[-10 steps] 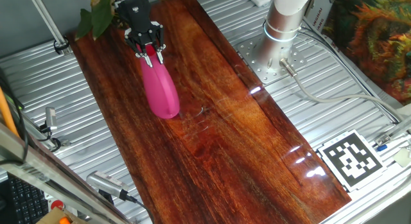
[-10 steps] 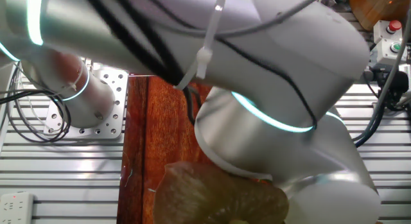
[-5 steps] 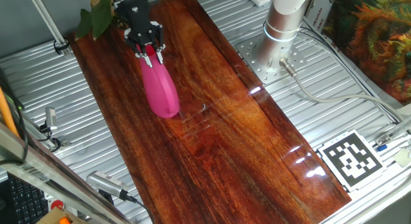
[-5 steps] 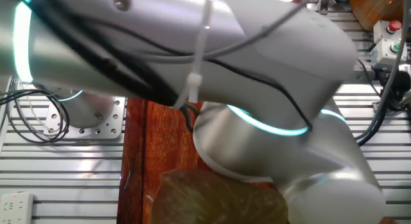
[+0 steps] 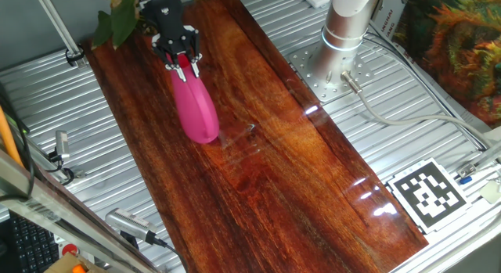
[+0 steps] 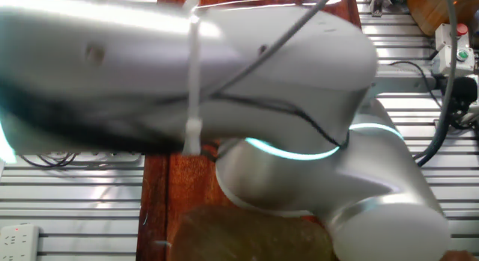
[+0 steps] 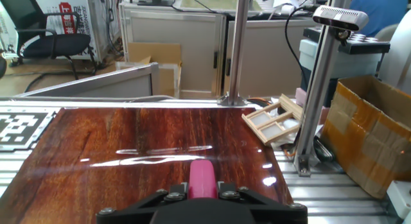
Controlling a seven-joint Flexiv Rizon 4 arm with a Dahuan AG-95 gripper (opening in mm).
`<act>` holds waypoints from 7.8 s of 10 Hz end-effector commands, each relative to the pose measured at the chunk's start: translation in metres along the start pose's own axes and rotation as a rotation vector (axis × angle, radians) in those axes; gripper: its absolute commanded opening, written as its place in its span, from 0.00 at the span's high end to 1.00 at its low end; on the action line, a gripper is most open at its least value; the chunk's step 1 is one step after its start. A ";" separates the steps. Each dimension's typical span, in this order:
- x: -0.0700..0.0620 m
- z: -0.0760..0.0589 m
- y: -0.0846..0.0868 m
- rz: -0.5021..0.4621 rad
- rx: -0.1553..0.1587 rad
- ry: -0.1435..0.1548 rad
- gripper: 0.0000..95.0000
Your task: Water the plant
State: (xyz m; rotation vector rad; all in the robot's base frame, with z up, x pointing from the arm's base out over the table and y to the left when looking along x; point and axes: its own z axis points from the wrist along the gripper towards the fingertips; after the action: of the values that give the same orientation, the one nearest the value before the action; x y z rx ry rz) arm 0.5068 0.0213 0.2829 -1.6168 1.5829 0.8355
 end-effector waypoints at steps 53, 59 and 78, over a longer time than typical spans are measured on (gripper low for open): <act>-0.012 -0.005 0.002 0.417 0.077 0.857 1.00; -0.008 -0.003 0.002 0.423 0.078 0.871 1.00; -0.002 0.002 0.001 0.599 0.141 0.916 1.00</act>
State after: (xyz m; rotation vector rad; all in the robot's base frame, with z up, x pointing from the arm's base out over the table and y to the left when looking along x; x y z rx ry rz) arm 0.5043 0.0238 0.2837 -1.5686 2.7305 0.2095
